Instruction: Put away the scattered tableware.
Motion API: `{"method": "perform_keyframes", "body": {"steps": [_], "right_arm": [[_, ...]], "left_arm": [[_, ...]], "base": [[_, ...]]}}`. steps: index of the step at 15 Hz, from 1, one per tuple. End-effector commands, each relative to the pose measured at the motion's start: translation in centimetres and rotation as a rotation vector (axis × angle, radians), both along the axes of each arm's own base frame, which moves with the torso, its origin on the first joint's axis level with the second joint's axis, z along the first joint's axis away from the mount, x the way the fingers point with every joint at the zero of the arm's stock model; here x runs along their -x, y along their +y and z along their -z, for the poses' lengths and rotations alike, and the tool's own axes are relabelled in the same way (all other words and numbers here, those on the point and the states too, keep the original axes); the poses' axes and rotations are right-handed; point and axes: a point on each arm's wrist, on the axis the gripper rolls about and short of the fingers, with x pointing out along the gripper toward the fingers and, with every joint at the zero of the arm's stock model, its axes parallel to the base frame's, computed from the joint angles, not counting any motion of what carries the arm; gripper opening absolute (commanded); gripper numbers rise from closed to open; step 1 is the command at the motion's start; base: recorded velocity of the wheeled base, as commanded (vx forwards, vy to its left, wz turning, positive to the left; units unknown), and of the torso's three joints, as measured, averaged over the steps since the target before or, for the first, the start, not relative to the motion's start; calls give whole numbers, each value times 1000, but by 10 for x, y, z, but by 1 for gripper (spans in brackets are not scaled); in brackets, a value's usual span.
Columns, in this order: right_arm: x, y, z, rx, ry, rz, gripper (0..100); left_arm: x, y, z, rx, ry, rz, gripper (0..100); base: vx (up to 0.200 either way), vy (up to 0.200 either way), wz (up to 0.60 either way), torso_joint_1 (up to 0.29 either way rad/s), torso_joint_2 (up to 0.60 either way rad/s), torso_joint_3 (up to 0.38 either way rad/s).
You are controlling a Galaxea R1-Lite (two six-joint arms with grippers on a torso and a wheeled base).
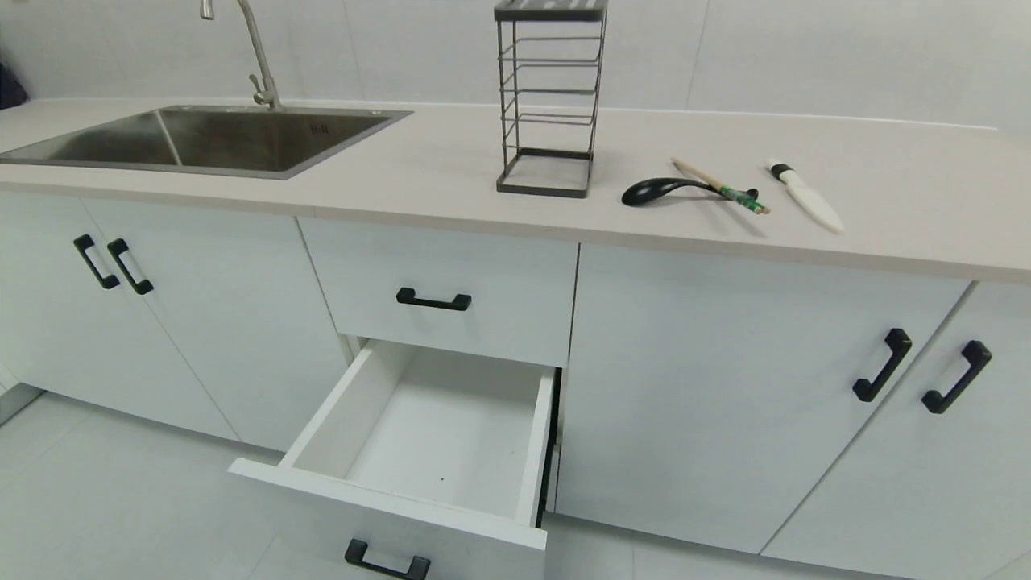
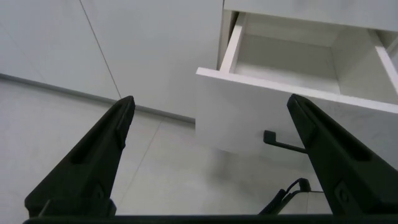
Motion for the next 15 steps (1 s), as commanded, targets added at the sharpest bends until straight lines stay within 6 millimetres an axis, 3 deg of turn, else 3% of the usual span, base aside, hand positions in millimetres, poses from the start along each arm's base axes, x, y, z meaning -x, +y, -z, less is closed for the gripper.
{"method": "perform_keyframes", "body": {"steps": [1,12,15], "right_arm": [[0,0,0,-1,-1,-1,0],[0,0,0,1,0,-1,0],[0,0,0,1,0,-1,0]], "left_arm": [[0,0,0,1,4,0,100],[0,0,0,1,4,1,100],[0,0,0,1,4,3,100]], "base": [[0,0,0,193,-706,-193],[0,0,0,137,-365,-155],[0,0,0,331,-471,-220]]}}
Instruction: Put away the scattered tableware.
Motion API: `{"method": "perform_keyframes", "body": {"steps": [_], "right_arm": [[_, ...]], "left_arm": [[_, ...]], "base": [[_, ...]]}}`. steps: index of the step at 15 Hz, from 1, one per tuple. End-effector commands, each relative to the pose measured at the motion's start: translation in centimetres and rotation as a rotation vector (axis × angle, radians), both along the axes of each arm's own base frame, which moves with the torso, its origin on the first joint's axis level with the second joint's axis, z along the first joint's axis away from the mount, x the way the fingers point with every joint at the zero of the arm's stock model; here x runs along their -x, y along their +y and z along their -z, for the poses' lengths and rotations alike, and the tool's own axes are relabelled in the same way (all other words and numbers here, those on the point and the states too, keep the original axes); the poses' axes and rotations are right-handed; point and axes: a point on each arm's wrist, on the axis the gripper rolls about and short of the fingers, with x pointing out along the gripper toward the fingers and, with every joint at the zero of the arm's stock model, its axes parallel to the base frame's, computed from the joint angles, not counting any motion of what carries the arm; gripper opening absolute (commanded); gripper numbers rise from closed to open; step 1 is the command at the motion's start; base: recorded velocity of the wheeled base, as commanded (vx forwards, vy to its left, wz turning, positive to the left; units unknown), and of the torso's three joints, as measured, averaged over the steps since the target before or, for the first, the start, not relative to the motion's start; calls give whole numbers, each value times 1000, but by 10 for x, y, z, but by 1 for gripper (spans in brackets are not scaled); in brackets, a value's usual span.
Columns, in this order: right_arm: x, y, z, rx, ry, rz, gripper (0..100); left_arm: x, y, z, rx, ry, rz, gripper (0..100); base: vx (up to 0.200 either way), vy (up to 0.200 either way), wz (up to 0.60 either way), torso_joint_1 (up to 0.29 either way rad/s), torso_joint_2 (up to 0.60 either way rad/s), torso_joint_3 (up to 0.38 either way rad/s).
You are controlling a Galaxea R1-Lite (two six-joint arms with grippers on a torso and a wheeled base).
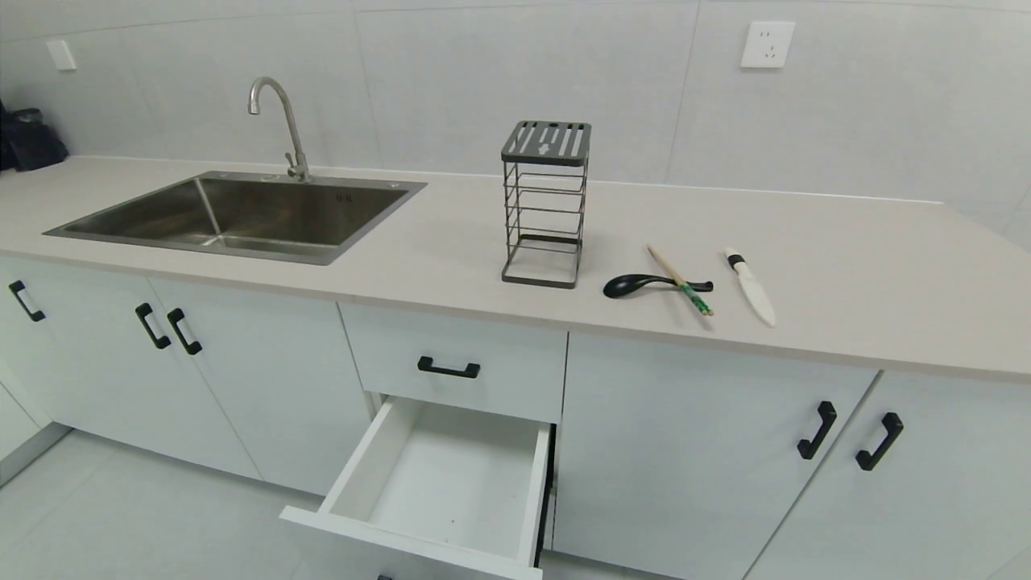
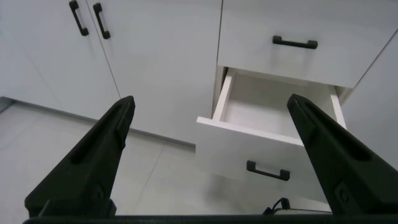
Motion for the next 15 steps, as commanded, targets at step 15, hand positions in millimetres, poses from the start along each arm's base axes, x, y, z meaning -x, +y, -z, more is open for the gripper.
{"method": "perform_keyframes", "body": {"steps": [15], "right_arm": [[0,0,0,1,2,-1,0]], "left_arm": [[0,0,0,0,3,-1,100]], "base": [[53,0,0,180,-329,-157]]}}
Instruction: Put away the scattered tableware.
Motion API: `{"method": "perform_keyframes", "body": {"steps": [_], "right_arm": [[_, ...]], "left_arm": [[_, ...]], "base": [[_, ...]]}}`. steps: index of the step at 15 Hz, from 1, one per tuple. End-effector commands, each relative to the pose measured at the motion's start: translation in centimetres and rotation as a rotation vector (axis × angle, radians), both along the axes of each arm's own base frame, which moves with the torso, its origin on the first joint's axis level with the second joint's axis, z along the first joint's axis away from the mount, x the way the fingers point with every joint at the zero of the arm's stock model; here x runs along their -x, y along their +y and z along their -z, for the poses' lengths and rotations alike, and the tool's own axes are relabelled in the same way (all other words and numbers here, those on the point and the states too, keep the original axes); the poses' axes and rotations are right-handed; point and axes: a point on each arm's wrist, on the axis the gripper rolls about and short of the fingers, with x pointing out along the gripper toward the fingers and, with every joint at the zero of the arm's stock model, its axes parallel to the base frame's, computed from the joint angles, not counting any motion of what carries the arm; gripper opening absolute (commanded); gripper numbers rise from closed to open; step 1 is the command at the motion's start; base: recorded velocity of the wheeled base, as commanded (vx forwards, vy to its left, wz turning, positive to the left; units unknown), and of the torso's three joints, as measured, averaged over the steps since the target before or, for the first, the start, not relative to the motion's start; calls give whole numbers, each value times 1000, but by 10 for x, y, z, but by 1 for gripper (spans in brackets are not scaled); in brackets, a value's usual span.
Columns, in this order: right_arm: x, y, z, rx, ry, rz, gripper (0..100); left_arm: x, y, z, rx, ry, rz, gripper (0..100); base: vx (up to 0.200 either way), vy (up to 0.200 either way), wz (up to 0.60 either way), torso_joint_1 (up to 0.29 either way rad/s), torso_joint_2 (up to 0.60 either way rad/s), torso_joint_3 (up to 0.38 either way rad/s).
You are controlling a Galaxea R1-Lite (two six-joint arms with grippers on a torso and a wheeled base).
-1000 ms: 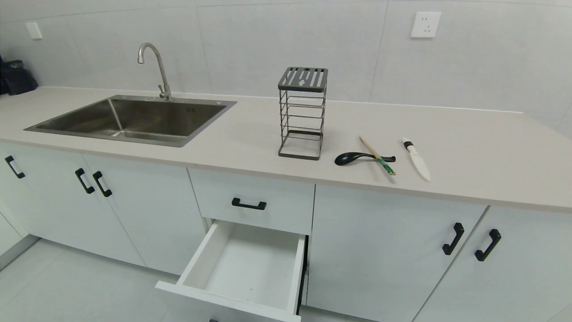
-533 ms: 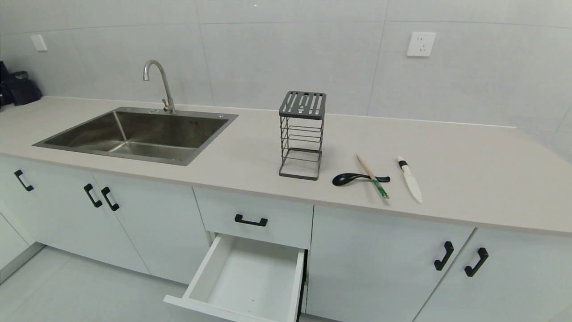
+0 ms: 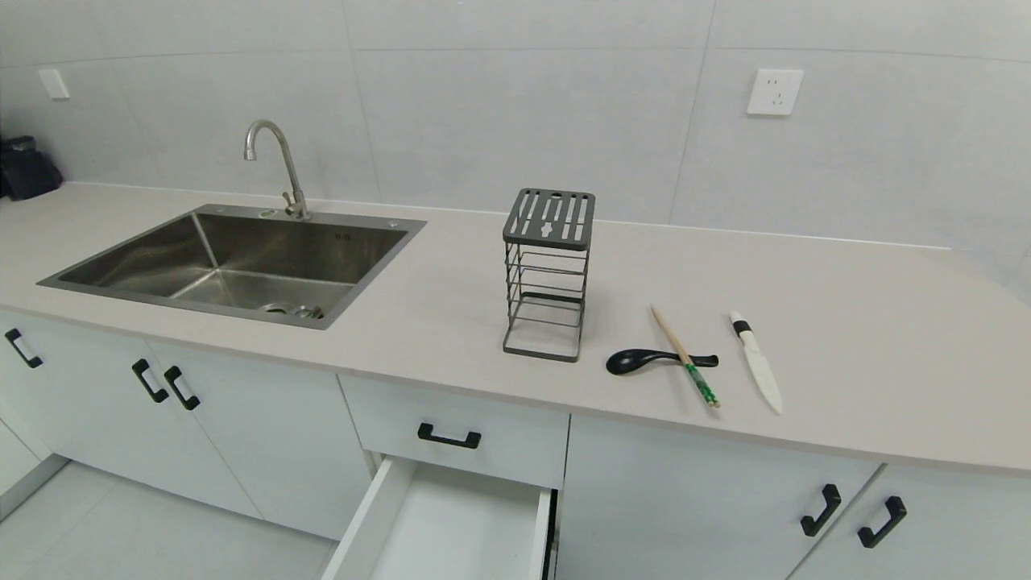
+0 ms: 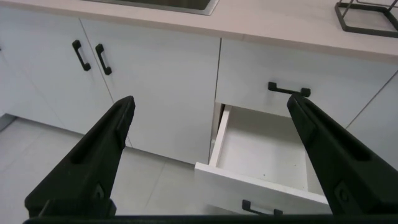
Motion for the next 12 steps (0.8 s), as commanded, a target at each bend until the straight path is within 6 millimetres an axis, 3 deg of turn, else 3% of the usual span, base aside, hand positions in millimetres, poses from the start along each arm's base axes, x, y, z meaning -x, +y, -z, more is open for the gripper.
{"method": "perform_keyframes", "body": {"steps": [1,7,11,12], "right_arm": [[0,0,0,1,1,-1,0],[0,0,0,0,1,-1,0],[0,0,-1,7,-1,-2,0],[0,0,0,6,-1,-2,100]], "left_arm": [[0,0,0,1,2,0,100],[0,0,0,2,2,0,100],[0,0,0,2,2,0,100],[0,0,0,2,2,0,100]], "base": [[0,0,0,0,0,0],[0,0,0,126,-248,-122],[0,0,0,26,-44,-22],[0,0,0,0,0,0]]}}
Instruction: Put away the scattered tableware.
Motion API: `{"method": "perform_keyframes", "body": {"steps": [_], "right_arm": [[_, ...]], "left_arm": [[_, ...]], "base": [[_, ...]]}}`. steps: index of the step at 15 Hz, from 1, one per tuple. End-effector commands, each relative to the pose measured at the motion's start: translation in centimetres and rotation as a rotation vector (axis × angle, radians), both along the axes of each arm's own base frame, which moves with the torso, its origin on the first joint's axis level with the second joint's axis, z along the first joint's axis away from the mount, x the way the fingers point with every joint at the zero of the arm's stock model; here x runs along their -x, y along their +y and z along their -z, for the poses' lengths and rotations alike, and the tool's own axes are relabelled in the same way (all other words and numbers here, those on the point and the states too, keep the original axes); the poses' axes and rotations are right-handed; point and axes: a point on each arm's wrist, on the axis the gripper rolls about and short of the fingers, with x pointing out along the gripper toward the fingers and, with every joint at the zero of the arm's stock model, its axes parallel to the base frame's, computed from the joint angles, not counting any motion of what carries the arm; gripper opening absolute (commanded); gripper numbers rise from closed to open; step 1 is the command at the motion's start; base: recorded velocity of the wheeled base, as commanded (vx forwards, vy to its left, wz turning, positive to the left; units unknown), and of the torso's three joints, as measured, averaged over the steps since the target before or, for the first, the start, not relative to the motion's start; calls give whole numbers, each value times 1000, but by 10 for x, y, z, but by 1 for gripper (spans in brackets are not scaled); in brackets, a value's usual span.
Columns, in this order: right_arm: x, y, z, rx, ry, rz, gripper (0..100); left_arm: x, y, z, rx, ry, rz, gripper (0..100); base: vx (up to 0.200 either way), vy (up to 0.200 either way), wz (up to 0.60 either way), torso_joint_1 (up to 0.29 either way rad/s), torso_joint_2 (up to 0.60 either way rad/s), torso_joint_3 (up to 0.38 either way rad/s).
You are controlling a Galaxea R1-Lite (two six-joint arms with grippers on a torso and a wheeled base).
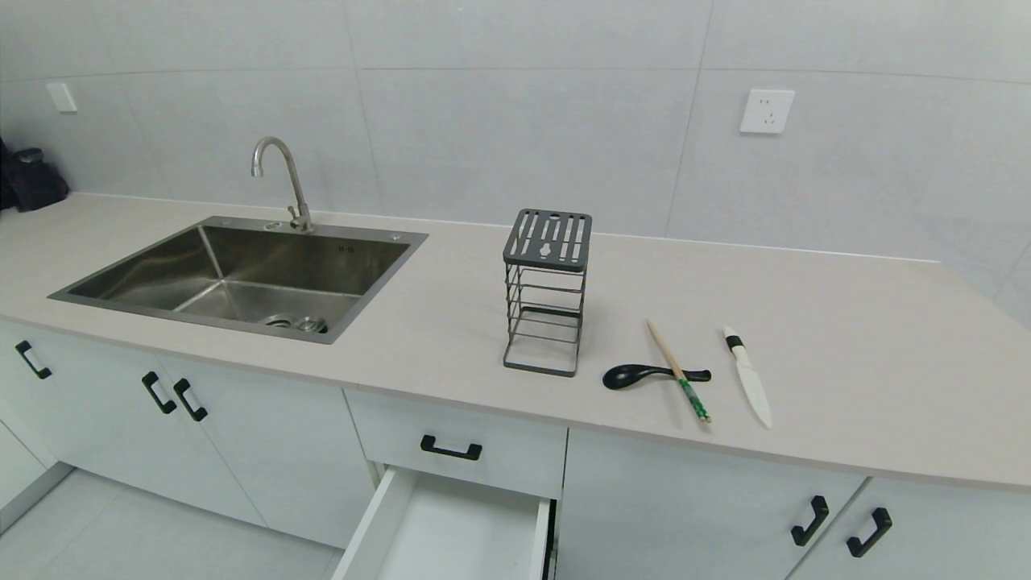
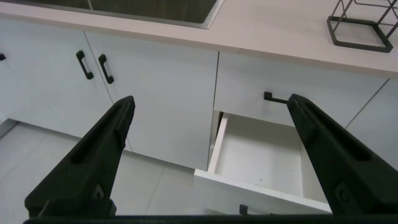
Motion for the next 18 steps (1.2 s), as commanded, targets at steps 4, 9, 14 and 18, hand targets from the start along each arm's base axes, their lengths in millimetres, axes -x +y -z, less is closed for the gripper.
{"method": "perform_keyframes", "body": {"steps": [4,9,14,18], "right_arm": [[0,0,0,-7,2,-1,100],[4,1,-47,-2,-136,-50,100],[-44,8,-68,-35,178,-345,100],[-91,17,-80,-42,396,-511,100]], "left_arm": [[0,0,0,0,2,-3,100],[0,0,0,12,2,-6,100],[0,0,0,6,1,-4,100],[0,0,0,6,2,-4,100]], "base": [[0,0,0,0,0,0],[0,0,0,0,0,0],[0,0,0,0,0,0],[0,0,0,0,0,0]]}}
